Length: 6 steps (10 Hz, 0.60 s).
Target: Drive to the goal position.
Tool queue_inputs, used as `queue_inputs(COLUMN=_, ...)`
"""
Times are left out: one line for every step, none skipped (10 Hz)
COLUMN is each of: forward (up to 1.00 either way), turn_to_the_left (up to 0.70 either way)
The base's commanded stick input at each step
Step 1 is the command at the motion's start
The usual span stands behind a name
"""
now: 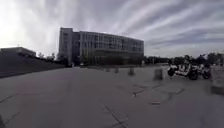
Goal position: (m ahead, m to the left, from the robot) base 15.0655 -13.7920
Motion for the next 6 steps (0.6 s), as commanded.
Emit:
queue_inputs(forward=0.85, turn_to_the_left=0.00)
queue_inputs(forward=0.85, turn_to_the_left=0.00)
queue_inputs(forward=0.85, turn_to_the_left=0.00)
queue_inputs(forward=0.85, turn_to_the_left=0.00)
queue_inputs(forward=0.85, turn_to_the_left=0.00)
queue_inputs(forward=0.85, turn_to_the_left=0.00)
